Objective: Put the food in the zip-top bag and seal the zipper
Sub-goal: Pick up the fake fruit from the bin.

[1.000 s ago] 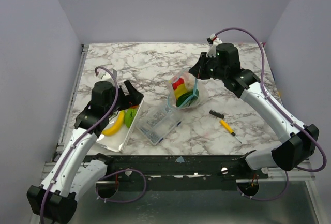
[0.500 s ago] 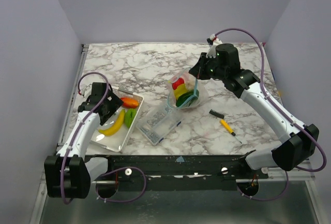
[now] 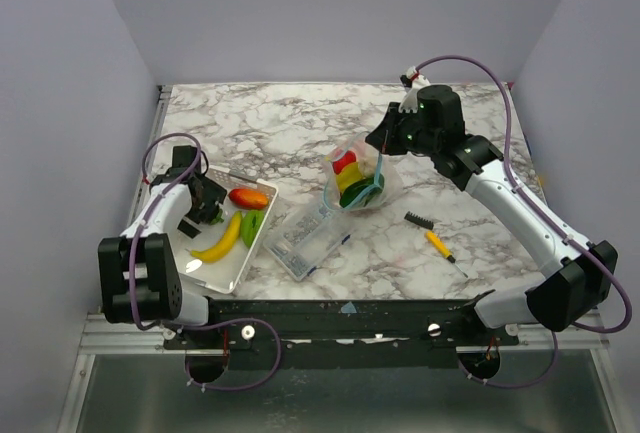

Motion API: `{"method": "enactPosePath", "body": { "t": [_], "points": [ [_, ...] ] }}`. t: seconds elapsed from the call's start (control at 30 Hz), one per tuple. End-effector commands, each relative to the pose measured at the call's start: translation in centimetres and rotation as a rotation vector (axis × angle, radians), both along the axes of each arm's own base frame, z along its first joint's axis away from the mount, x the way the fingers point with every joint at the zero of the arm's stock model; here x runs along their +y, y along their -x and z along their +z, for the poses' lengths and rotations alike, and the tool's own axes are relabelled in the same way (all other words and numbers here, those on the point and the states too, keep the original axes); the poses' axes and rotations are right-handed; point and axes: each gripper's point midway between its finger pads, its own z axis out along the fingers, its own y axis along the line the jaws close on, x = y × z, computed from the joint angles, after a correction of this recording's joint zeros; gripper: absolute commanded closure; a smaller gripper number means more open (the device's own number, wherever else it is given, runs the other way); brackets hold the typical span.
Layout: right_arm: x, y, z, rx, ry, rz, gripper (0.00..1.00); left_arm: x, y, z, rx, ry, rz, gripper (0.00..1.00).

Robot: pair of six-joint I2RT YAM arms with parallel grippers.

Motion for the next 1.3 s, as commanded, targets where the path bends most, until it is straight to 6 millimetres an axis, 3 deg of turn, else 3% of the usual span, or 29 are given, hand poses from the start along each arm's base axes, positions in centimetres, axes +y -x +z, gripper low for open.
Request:
{"method": "enactPosePath", "body": {
  "t": [0.0,0.2,0.27,0.33,0.5,0.67,0.83,1.07,1.27],
  "points": [
    [-0.4,0.0,1.2,-0.042,-0.013,-0.009,1.0,0.3,-1.5,-0.1,-0.008,0.008,0.006,0.07],
    [0.0,0.2,1.2,-0.033,-0.025,0.007,0.99,0.2,-2.2,-0.8,-0.028,0.012,0.0,0.17],
    [-0.2,0.2,1.4,-0.039,-0.024,0.003,1.0,0.1,-2.2,-1.0,-0.029,0.017,-0.004,0.28],
    [-0.2,0.2,1.4,-0.041,-0.022,0.002,0.99,-0.1,-2.2,-0.8,-0.033,0.024,-0.017,0.45],
    [-0.1,0.1,1.2,-0.036,-0.025,0.004,0.99,-1.4,-2.1,1.1,-0.078,0.068,-0.094,0.69],
    [0.0,0.1,1.1,-0.033,-0.025,0.01,0.99,-4.2,-2.4,5.1,-0.26,0.165,-0.235,0.68],
    [-0.1,0.0,1.2,-0.039,-0.024,0.004,0.99,-8.8,-2.5,11.7,-0.603,0.297,-0.481,0.66],
    [0.1,-0.1,1.1,-0.03,-0.03,0.004,1.0,-16.2,0.7,19.9,-0.905,0.454,-0.871,0.62],
    [0.1,-0.2,1.2,-0.03,-0.028,-0.001,0.99,-22.6,4.2,23.7,-1.051,0.453,-1.158,0.58]
  ]
}}
